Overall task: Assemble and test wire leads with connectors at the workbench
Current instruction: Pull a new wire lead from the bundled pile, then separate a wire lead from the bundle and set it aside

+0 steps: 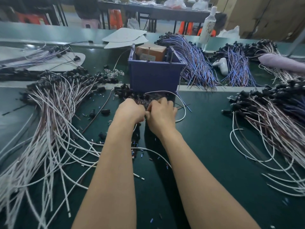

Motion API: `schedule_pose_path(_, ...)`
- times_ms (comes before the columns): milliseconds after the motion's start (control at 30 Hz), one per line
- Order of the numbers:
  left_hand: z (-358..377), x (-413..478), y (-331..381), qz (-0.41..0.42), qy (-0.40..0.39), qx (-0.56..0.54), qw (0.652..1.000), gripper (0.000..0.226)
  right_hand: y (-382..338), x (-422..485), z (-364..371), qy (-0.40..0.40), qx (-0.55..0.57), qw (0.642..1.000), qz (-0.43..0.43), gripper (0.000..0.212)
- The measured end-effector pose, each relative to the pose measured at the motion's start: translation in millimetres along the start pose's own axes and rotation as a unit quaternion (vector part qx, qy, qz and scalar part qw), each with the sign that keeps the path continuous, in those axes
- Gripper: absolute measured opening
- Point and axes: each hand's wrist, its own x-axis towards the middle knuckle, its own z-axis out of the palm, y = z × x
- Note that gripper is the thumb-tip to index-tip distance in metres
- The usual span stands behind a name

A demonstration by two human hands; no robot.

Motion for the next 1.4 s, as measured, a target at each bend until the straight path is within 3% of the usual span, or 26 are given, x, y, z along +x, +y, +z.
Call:
schedule_pose_path(133, 3, 4, 7, 0.022, -0.003, -0.042, 0.999, 0.037, -3, 6, -9, 0.045, 0.095, 0.994, 0.0, 0.026)
schedule_pose_path(300, -3, -1, 54, 0.206, 0.122, -0.142, 0.96, 0.024, -1, 16, -57, 0.118, 0.224, 0.966, -0.049, 0.01)
schedule_pose_path(400, -13, -13, 92, 0.28, 0.188, -0.283, 0.898, 0.023, 21, 11, -93, 0.147, 0.288, 0.943, -0.075, 0.017)
schedule_pose_path(467, -18, -24, 119, 0.299, 0.19, -0.417, 0.837, 0.024, 42, 2, -121, 0.205, 0.29, 0.931, -0.082, 0.022)
schedule_pose_path(533, -14, -33, 146, 0.295, 0.16, -0.549, 0.766, 0.025, 64, -12, -155, 0.288, 0.259, 0.919, -0.076, 0.024)
schedule_pose_path(600, 2, -40, 171, 0.273, 0.087, -0.634, 0.719, 0.027, 88, -32, -190, 0.352, 0.209, 0.911, -0.051, 0.021)
schedule_pose_path(633, 14, -44, 183, 0.252, 0.047, -0.645, 0.72, 0.028, 101, -44, -207, 0.369, 0.191, 0.909, -0.034, 0.018)
schedule_pose_path(800, 101, -76, 226, 0.187, -0.125, -0.532, 0.816, 0.028, 170, -95, -242, 0.395, 0.086, 0.907, 0.115, 0.016)
schedule_pose_path(867, 147, -89, 229, 0.18, -0.229, -0.423, 0.858, 0.027, 202, -100, -223, 0.345, 0.066, 0.911, 0.218, 0.013)
schedule_pose_path(933, 195, -97, 222, 0.179, -0.282, -0.271, 0.903, 0.018, 230, -101, -190, 0.256, 0.062, 0.91, 0.321, 0.009)
schedule_pose_path(1033, 240, -99, 199, 0.212, -0.235, -0.065, 0.946, 0.024, 254, -103, -144, 0.152, 0.042, 0.899, 0.408, 0.012)
schedule_pose_path(1100, 250, -98, 190, 0.226, -0.205, -0.021, 0.952, 0.021, 262, -103, -132, 0.148, 0.028, 0.89, 0.43, 0.014)
schedule_pose_path(1233, 236, -96, 192, 0.247, -0.199, -0.086, 0.945, 0.028, 255, -98, -138, 0.155, 0.038, 0.885, 0.437, 0.02)
schedule_pose_path(1400, 181, -84, 181, 0.261, -0.136, -0.221, 0.93, 0.024, 201, -79, -146, 0.284, 0.055, 0.894, 0.341, 0.024)
